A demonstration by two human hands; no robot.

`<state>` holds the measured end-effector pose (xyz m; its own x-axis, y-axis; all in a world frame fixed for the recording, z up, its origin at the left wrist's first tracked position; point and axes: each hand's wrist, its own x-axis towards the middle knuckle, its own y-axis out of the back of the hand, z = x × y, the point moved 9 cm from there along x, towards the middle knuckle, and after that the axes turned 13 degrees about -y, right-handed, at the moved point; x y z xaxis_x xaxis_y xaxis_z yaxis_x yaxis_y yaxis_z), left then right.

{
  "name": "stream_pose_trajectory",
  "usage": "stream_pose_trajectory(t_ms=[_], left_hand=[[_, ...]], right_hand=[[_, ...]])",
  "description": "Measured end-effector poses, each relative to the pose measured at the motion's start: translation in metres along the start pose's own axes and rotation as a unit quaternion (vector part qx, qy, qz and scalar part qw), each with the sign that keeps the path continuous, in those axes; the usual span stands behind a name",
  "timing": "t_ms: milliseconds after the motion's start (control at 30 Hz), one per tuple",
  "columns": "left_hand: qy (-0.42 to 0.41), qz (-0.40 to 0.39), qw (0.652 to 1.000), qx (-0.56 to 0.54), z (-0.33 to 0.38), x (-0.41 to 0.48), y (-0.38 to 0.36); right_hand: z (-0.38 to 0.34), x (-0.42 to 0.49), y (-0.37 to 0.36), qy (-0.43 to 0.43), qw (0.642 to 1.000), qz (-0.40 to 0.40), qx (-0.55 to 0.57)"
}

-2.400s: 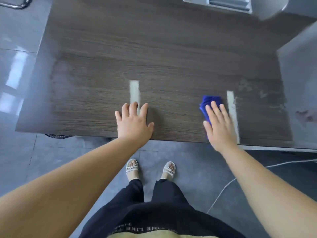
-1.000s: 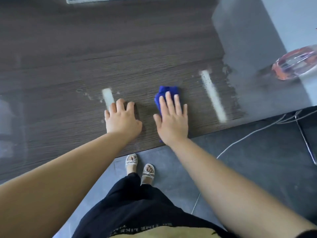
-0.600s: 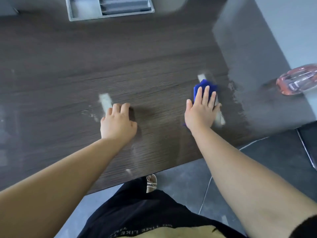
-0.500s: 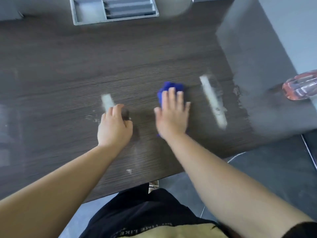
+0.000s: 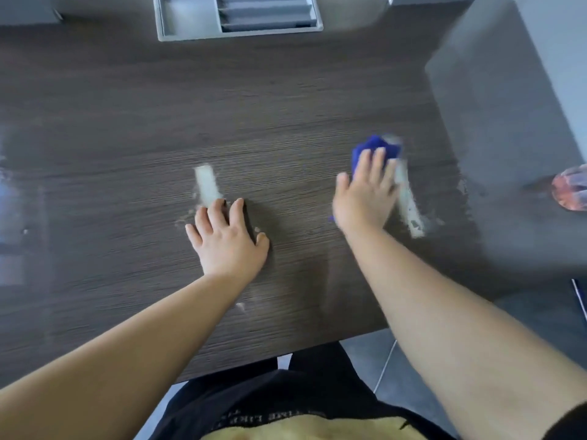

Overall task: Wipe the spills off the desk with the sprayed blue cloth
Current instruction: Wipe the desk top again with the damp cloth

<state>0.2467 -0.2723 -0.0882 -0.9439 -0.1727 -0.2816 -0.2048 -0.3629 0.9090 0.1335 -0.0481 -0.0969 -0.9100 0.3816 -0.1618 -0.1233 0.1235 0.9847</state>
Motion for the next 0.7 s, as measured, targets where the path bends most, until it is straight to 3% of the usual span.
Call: stream_pose_trajectory(t_ms=[67, 133, 167, 233, 333, 400, 467, 533, 600, 700], left_hand=[[-0.027, -0.011, 1.0, 0.008, 0.018, 0.003, -0.005], [-0.061, -0.021, 0.998, 0.017, 0.038, 0.008, -0.009], [-0.075, -0.023, 0.997, 0.022, 0.048, 0.011, -0.011], [-0.101, -0.022, 0.994, 0.032, 0.068, 0.016, -0.012], [-0.141, -0.048, 0.988, 0.041, 0.103, 0.022, -0.022], [-0.162, -0.062, 0.984, 0.046, 0.125, 0.024, -0.029], [-0.177, -0.074, 0.98, 0.045, 0.146, 0.025, -0.037], [-0.178, -0.081, 0.98, 0.042, 0.163, 0.027, -0.044], [-0.161, -0.086, 0.982, 0.041, 0.17, 0.029, -0.048], [-0.139, -0.077, 0.986, 0.055, 0.174, 0.031, -0.049]], right_hand=[[-0.045, -0.042, -0.011, 0.168, 0.986, -0.008, 0.009], [-0.064, -0.069, -0.018, 0.351, 0.936, -0.016, -0.025], [-0.063, -0.06, -0.016, 0.395, 0.918, -0.021, -0.043], [-0.05, -0.012, -0.008, 0.382, 0.922, -0.011, -0.065], [0.011, 0.078, 0.009, 0.202, 0.978, -0.025, -0.042], [0.066, 0.1, 0.019, 0.099, 0.995, -0.028, -0.018], [0.103, 0.081, 0.018, 0.047, 0.999, -0.016, -0.016], [0.113, 0.037, 0.013, 0.057, 0.998, 0.012, -0.018], [0.102, -0.003, 0.005, 0.121, 0.992, 0.015, -0.023], [0.079, 0.014, 0.005, 0.219, 0.975, -0.013, -0.017]])
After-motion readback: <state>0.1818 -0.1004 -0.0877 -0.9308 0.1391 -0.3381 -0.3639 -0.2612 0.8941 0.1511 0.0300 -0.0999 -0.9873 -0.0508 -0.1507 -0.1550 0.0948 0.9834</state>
